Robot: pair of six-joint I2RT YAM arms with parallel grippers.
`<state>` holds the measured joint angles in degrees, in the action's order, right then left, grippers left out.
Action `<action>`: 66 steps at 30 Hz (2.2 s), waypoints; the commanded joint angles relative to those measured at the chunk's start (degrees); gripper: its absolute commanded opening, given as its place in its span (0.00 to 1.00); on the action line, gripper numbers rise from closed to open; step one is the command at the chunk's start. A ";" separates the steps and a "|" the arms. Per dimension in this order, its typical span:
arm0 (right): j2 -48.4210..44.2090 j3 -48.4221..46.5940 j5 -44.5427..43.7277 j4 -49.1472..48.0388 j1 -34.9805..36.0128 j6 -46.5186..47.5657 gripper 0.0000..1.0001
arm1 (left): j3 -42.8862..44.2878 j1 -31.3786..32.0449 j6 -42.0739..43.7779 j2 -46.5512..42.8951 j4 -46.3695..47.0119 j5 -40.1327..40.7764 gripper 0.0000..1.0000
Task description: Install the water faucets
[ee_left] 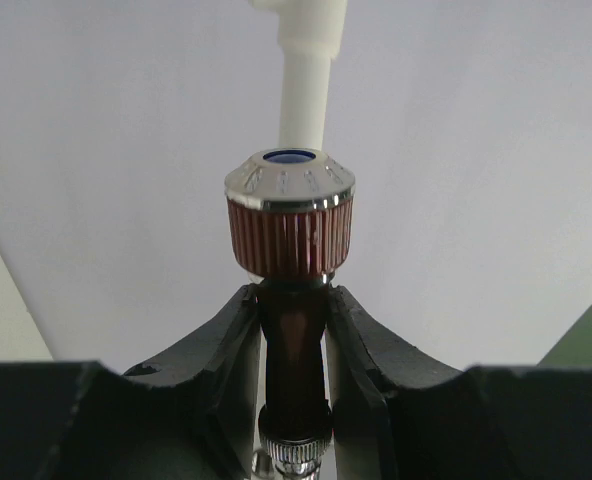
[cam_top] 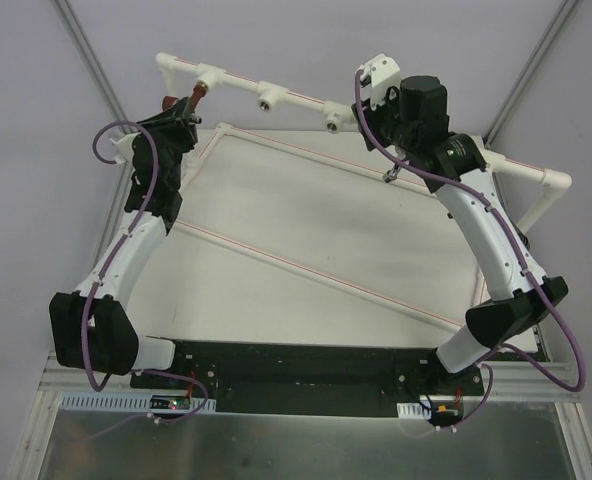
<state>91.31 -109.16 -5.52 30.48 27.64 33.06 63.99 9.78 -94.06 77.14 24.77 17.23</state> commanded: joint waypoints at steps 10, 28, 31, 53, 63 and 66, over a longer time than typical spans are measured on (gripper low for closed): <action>-2.01 1.59 0.86 4.67 0.58 -7.92 0.00 | 5.36 -8.90 -2.09 2.92 -4.21 -20.84 0.00; -1.92 1.23 4.90 6.79 1.28 -4.67 0.00 | 6.68 -8.73 17.23 5.56 -2.90 -26.37 0.00; -2.10 1.23 4.90 6.96 1.28 -4.23 0.00 | 5.63 -8.64 22.59 6.61 -0.26 -28.83 0.00; -5.00 4.48 9.12 5.73 1.98 -2.74 0.00 | 0.18 -4.24 77.25 10.66 13.89 -43.94 0.00; -7.11 6.51 9.56 4.85 2.33 -2.12 0.00 | -1.58 -4.24 107.83 8.64 6.45 -53.35 0.00; -7.63 7.21 9.65 4.50 2.33 -1.95 0.00 | -0.36 -4.24 119.96 7.32 -3.29 -53.62 0.00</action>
<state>86.91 -103.90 -1.89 27.29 27.38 36.03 64.07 0.56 6.94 81.67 40.99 -24.01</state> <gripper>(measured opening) 0.480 0.302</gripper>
